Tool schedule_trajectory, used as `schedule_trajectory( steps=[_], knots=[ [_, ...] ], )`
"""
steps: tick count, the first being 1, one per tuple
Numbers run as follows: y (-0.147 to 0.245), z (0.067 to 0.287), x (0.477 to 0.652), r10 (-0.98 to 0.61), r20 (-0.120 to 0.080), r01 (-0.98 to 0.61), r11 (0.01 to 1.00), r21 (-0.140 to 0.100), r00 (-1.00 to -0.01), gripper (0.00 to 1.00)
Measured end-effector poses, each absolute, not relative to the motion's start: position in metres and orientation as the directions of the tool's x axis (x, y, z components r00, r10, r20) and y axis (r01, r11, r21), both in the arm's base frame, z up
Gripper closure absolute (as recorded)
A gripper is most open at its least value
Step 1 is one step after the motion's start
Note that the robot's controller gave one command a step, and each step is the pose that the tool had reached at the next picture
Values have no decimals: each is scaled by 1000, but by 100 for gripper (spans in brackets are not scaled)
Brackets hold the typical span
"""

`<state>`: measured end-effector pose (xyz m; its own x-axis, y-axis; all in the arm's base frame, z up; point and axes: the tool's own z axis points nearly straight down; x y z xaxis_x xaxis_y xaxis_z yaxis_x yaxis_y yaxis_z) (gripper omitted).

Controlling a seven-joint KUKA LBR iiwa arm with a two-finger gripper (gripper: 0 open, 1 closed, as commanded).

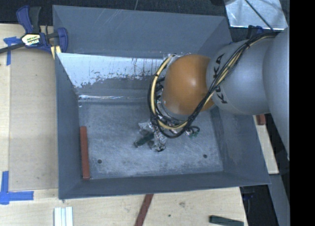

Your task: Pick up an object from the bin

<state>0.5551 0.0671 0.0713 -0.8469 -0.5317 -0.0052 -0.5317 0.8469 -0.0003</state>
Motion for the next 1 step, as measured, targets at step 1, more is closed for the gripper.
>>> schedule_trajectory(
  steps=[1],
  knots=[
    [67, 71, 555, -532, -5, -532, 847, 0, -847, 100]
  ],
)
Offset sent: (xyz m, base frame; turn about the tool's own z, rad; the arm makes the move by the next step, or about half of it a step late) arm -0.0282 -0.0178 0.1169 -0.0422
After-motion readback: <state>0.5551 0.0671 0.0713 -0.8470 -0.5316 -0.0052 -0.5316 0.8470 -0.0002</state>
